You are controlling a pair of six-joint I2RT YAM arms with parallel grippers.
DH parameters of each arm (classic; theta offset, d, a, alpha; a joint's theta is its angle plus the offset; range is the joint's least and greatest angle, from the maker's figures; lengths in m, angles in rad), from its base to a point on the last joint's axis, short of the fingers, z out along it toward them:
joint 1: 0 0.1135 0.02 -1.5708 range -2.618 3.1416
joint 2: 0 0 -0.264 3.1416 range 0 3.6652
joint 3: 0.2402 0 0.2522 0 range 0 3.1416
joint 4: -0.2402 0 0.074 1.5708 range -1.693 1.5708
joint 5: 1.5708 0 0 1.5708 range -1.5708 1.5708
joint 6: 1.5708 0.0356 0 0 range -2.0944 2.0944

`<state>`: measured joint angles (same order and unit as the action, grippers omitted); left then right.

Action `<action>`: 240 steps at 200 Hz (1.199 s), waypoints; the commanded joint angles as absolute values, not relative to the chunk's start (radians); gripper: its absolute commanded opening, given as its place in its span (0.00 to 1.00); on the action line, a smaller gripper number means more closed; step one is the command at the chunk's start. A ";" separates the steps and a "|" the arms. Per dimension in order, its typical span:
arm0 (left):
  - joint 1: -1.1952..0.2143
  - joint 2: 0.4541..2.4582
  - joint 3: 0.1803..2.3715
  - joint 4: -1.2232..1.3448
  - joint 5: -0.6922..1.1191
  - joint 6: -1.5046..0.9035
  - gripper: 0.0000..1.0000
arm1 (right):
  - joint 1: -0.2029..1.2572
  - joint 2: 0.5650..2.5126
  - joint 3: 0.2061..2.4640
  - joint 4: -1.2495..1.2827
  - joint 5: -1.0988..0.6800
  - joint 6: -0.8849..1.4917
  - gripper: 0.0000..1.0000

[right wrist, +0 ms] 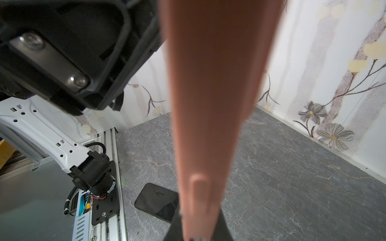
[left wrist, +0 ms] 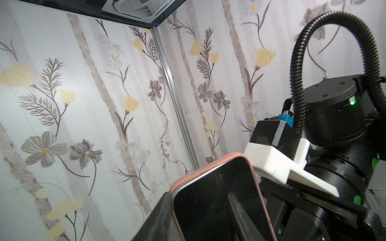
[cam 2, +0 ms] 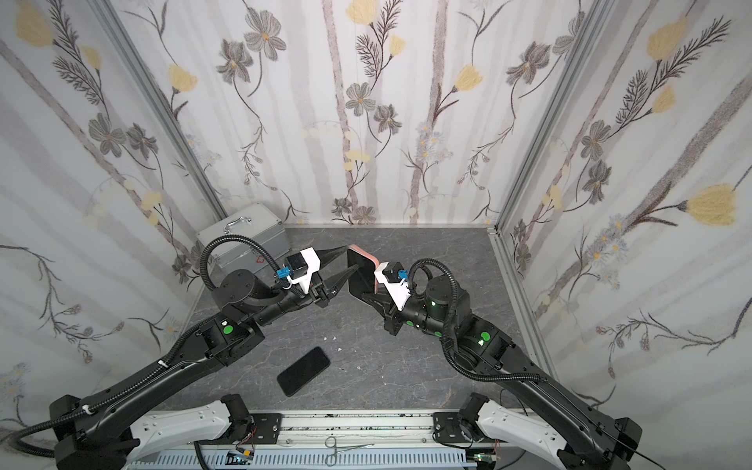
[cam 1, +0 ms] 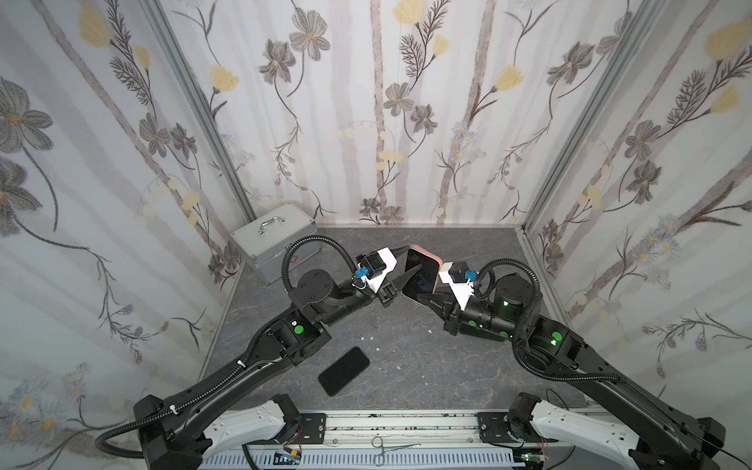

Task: Take the phone out of the phone case
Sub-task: Remove the phone case from the phone.

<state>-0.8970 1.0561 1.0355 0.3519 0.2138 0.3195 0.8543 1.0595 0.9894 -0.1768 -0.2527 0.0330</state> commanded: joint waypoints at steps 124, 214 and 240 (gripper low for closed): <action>-0.888 1.070 1.063 0.208 0.448 0.239 0.37 | 0.860 1.042 1.008 -0.109 -0.407 -0.080 0.00; -0.874 1.008 0.927 0.444 0.707 -0.068 0.29 | 0.708 1.024 1.020 -0.105 -0.700 -0.088 0.00; -0.873 1.010 0.918 0.466 0.734 -0.094 0.29 | 0.700 1.027 1.028 -0.088 -0.750 -0.089 0.00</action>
